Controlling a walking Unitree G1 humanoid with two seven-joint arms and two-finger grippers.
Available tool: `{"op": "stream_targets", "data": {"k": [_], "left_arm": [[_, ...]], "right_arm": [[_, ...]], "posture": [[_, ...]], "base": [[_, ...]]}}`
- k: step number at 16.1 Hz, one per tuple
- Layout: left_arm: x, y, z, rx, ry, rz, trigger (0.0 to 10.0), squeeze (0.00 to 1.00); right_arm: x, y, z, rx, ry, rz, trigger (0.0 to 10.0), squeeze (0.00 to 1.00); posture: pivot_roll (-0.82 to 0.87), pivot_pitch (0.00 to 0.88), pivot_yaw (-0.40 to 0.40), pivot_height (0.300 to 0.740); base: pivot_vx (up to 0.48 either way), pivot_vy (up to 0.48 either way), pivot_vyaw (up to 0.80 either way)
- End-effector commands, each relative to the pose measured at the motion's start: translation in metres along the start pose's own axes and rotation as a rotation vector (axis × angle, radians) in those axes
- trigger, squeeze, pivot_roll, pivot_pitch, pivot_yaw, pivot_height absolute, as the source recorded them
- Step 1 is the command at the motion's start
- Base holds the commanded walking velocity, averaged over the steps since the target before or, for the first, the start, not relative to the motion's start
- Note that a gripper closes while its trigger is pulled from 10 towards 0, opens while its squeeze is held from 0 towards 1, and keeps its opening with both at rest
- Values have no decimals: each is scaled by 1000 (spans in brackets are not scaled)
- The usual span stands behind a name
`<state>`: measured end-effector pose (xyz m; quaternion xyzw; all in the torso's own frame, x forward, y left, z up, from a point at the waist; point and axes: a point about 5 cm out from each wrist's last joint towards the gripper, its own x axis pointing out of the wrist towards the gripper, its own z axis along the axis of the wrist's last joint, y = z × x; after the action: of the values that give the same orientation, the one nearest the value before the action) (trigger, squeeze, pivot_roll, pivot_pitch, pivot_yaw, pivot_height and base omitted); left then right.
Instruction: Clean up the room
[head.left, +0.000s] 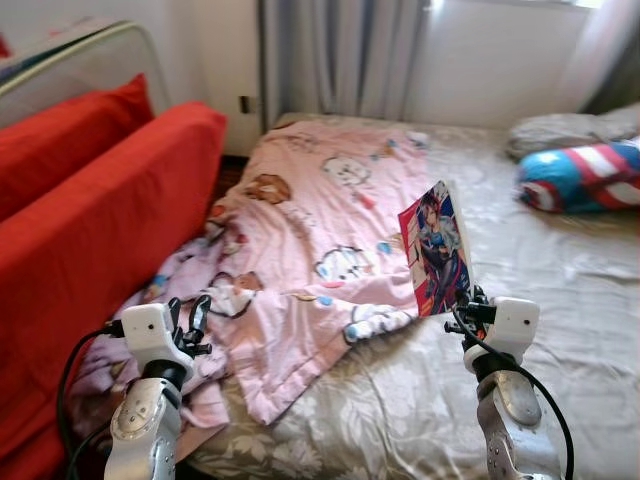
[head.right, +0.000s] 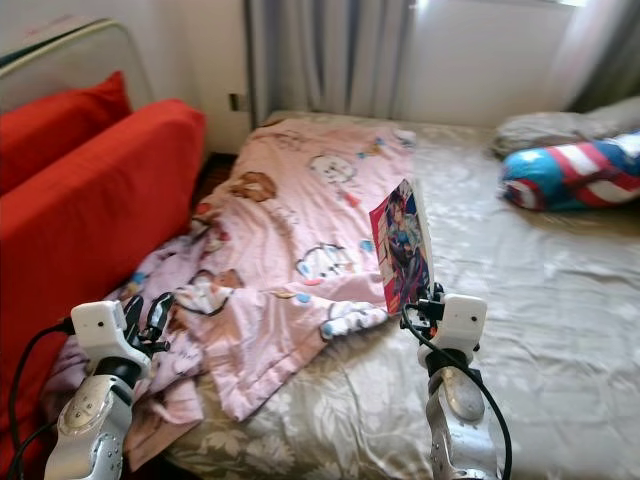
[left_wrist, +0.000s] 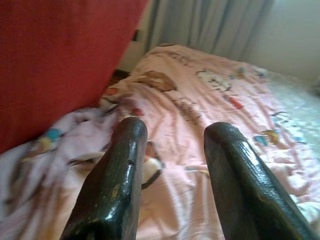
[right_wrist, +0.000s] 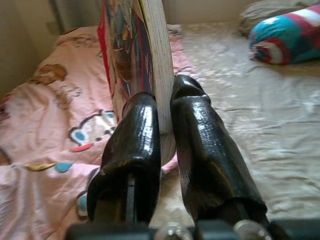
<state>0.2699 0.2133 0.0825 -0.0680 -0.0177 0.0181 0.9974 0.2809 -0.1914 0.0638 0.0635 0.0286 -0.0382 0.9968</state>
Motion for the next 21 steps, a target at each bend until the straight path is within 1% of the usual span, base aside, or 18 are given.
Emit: {"op": "stream_targets", "data": {"k": [1,4,7,12,14,21], "left_arm": [[-1,1,2,1,-9,2,10000,0],[-2,1,2,2,-12,-1,10000,0],[-2,1,2,3,-14,-1,10000,0],[0,0,3,2,-19,-4,10000,0],[0,0,3,9,-21,-11,10000,0],[1,-1,3,3,-22,-13,10000,0]], "right_arm": [[4,-1,18,-2,-87,-2,10000,0],[4,-3,17,-22,-80,-16,10000,0],[4,-5,16,5,-75,-36,10000,0],[5,-4,17,7,-76,-31,10000,0],[5,-3,19,11,-98,-24,10000,0],[6,-4,18,7,-95,-36,10000,0]], "posture": [[7,22,-55,740],[6,17,-54,740],[4,12,-53,740],[5,6,-54,740],[5,3,-53,740],[4,7,-54,740]], "base": [[0,0,0],[0,0,0],[0,-241,0],[0,-242,-706],[0,-242,0],[0,-242,0]]}}
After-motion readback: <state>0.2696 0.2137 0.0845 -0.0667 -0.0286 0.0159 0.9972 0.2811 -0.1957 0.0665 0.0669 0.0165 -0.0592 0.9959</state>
